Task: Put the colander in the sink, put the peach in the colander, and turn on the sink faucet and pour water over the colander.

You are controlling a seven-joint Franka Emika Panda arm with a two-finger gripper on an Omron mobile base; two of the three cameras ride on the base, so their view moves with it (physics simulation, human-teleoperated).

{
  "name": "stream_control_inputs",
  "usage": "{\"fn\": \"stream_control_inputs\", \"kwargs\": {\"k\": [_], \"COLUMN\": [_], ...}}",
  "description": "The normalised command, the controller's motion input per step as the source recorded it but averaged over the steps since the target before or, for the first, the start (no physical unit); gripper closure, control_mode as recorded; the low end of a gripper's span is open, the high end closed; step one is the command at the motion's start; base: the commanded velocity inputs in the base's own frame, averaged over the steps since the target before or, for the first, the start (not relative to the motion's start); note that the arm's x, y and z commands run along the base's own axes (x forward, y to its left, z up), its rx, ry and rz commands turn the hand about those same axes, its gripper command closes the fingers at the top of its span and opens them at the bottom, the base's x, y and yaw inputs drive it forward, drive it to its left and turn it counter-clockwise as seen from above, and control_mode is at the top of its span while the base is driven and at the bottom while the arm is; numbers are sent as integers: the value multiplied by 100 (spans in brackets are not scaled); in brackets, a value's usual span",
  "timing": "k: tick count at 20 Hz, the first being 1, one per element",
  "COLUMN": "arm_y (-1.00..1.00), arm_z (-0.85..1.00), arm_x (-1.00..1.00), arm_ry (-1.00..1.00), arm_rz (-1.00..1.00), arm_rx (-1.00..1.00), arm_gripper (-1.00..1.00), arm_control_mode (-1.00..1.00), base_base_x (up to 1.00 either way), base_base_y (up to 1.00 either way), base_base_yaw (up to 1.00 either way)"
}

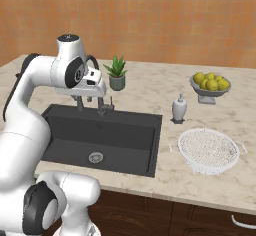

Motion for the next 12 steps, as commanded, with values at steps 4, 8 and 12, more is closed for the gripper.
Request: {"fn": "stream_control_inputs", "kwargs": {"k": [4,8,12], "arm_y": [-12,-73,-99], "arm_z": [-1,0,-8], "arm_x": [-17,-9,0], "arm_ry": [0,0,4], "arm_rz": [0,-3,-6], "arm_rx": [0,0,0], "arm_gripper": [-100,-100,-100], "arm_control_mode": [-100,-100,-100], "base_base_x": [0,0,0], "base_base_y": [0,0,0], "base_base_yaw": [0,0,0]}}
